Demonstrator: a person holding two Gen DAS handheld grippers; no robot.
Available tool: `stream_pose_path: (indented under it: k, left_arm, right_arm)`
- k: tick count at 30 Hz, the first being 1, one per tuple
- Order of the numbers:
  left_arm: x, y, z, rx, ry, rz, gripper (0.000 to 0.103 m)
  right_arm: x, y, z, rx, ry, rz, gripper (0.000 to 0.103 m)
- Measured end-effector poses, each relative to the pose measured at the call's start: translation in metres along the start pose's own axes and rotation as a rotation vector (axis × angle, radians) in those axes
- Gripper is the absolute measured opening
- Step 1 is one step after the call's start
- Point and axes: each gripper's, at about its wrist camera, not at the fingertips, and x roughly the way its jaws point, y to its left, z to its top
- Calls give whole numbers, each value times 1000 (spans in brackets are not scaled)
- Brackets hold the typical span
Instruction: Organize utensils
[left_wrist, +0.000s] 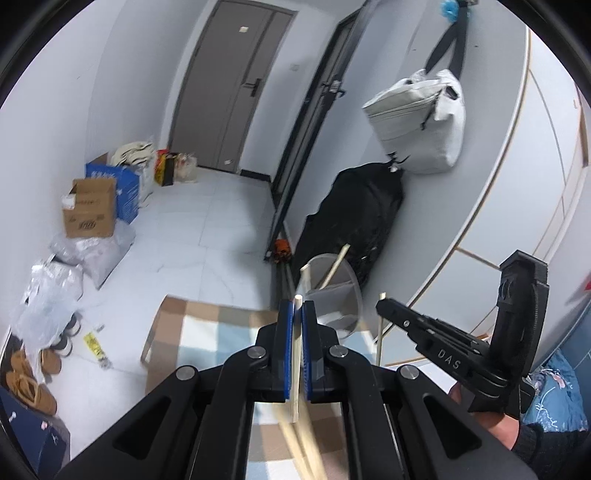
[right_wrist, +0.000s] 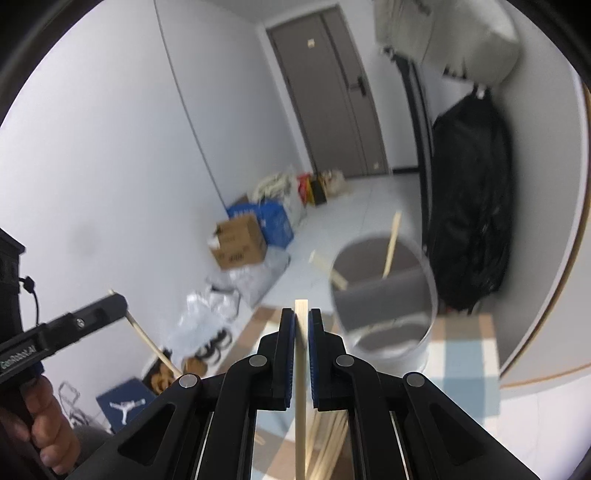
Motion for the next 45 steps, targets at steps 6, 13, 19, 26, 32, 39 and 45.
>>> stream_pose_path:
  k: [6,13,19,26,32,39,45]
  left_arm:
    - [7,-35,42,43,-12,-37,1]
    - [24,-59,83,107,-53,-5,1]
    - [56,-63,100,158,-56,42,1]
    - [89,-53,106,169,-23,54,1]
    - [110,-50,107,193,0,62,1]
    - [129,-45,103,186,37,56,1]
    - [138,-42,98,178,43,45,1]
  right_arm:
    - [-24,-19,52,-4,-157,-10,6]
    - [-23,-37,99,1,-282,-3,6]
    - [6,-50,115,-22,-332,-17,6]
    - [44,-69,123,1,-361,-39,6]
    - [67,-78,122,1,-377,-43,6]
    - [94,-81,113,-42,-387,-22,6]
    - [101,-75,102,-121,-395,-28,6]
